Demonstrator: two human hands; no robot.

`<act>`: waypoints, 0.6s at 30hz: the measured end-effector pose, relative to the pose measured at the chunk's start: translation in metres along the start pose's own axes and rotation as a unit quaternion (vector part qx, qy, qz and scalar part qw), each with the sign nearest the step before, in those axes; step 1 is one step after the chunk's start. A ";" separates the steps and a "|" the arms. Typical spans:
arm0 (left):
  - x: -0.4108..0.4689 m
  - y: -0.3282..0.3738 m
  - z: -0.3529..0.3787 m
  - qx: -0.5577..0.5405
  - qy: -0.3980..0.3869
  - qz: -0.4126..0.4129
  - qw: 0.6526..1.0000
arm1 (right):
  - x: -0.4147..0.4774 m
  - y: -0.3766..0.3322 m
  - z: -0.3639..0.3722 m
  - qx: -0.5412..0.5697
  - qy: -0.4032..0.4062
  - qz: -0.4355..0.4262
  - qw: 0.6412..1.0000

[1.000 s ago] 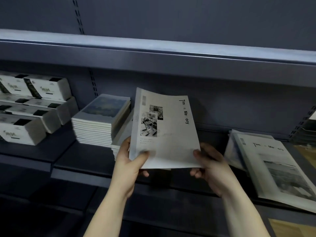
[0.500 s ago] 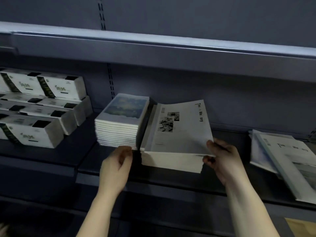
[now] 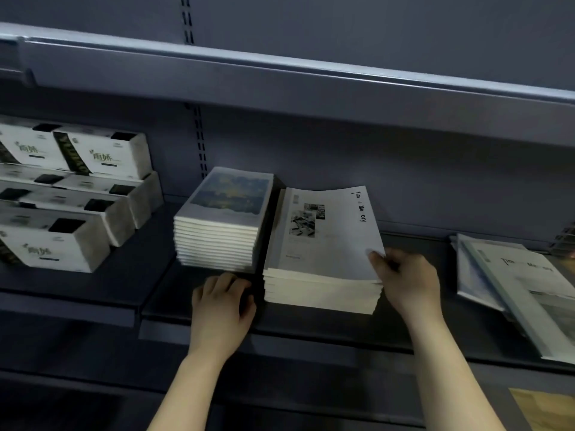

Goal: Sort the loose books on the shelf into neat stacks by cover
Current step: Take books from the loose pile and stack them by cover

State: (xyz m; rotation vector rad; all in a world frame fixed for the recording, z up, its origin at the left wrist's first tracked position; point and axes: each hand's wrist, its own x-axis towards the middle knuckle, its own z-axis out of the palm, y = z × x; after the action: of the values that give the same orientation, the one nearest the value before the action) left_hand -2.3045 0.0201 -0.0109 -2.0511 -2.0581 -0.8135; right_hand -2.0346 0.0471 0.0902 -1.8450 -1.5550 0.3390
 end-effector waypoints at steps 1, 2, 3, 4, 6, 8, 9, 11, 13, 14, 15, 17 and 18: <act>0.000 -0.001 0.001 0.006 -0.002 0.001 1.000 | 0.001 0.000 0.002 -0.010 0.006 0.000 1.000; 0.001 -0.001 0.002 0.007 -0.004 0.002 1.000 | 0.002 0.001 0.005 -0.021 0.012 0.000 1.000; 0.001 -0.001 0.003 0.006 -0.005 0.002 1.000 | 0.002 0.002 0.008 -0.034 0.019 -0.001 0.999; 0.001 -0.002 0.004 0.005 -0.005 0.002 1.000 | 0.002 0.003 0.011 -0.045 0.026 -0.006 0.999; 0.001 -0.002 0.004 0.005 -0.006 0.003 1.000 | 0.002 0.005 0.016 -0.049 0.040 -0.016 0.998; 0.000 -0.003 0.004 0.005 -0.009 -0.001 1.000 | 0.002 0.006 0.020 -0.041 0.053 -0.020 0.998; 0.000 -0.002 0.004 0.006 -0.011 -0.003 1.000 | 0.002 0.007 0.021 -0.036 0.057 -0.020 0.998; 0.000 -0.002 0.004 0.004 -0.013 -0.009 1.000 | 0.002 0.008 0.023 -0.026 0.067 -0.018 0.997; -0.001 -0.002 0.005 0.002 -0.015 -0.015 1.000 | 0.001 0.009 0.025 -0.019 0.085 -0.015 0.996; -0.001 -0.002 0.005 0.002 -0.016 -0.016 1.000 | 0.001 0.009 0.025 -0.016 0.091 -0.016 0.996; -0.001 -0.002 0.005 0.002 -0.017 -0.016 1.000 | 0.001 0.009 0.026 -0.014 0.094 -0.016 0.995; -0.001 -0.002 0.004 0.001 -0.017 -0.017 1.000 | 0.002 0.007 0.024 -0.010 0.090 -0.012 0.996; -0.001 -0.002 0.004 0.001 -0.016 -0.016 1.000 | 0.003 0.006 0.023 -0.014 0.085 -0.010 0.996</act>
State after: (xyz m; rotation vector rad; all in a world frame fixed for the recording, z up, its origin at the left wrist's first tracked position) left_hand -2.3051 0.0214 -0.0153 -2.0482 -2.1136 -0.7887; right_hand -2.0430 0.0576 0.0698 -1.8282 -1.4673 0.1486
